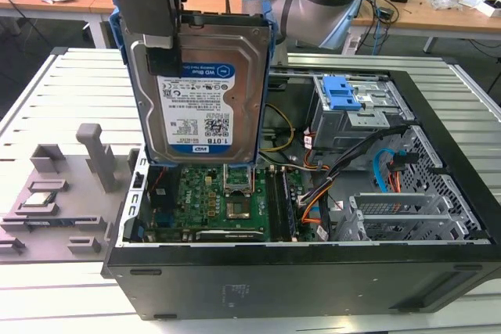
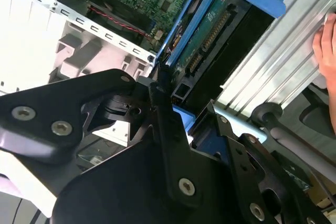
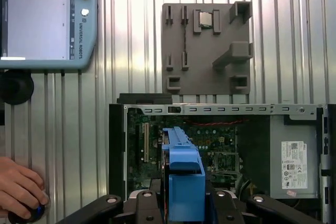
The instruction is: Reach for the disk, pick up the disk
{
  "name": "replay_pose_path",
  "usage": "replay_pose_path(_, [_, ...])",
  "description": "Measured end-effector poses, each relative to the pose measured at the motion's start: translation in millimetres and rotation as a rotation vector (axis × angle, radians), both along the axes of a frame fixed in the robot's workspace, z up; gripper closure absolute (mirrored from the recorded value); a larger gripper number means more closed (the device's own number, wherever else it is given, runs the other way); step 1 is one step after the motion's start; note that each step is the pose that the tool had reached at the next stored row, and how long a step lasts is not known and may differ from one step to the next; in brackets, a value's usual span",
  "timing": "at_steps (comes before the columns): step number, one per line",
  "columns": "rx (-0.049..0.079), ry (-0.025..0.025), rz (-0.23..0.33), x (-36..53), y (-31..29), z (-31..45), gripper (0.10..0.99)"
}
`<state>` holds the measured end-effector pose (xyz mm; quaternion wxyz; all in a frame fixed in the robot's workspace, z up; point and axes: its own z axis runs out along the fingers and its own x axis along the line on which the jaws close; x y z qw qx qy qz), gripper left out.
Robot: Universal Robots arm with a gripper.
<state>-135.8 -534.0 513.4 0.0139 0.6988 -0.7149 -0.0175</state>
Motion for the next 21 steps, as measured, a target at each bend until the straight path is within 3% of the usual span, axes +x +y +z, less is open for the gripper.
replay_pose_path(11, [0.0, 0.0, 0.0, 0.0, -16.3, 0.0, 0.718])
replay_pose_path(14, [0.0, 0.0001, 0.0, -0.1, -23.0, 0.0, 0.718])
replay_pose_path(16, [0.0, 0.0, 0.0, 3.9, -23.2, 0.0, 0.718])
replay_pose_path(21, [0.0, 0.0001, 0.0, 25.2, -23.2, 0.0, 0.718])
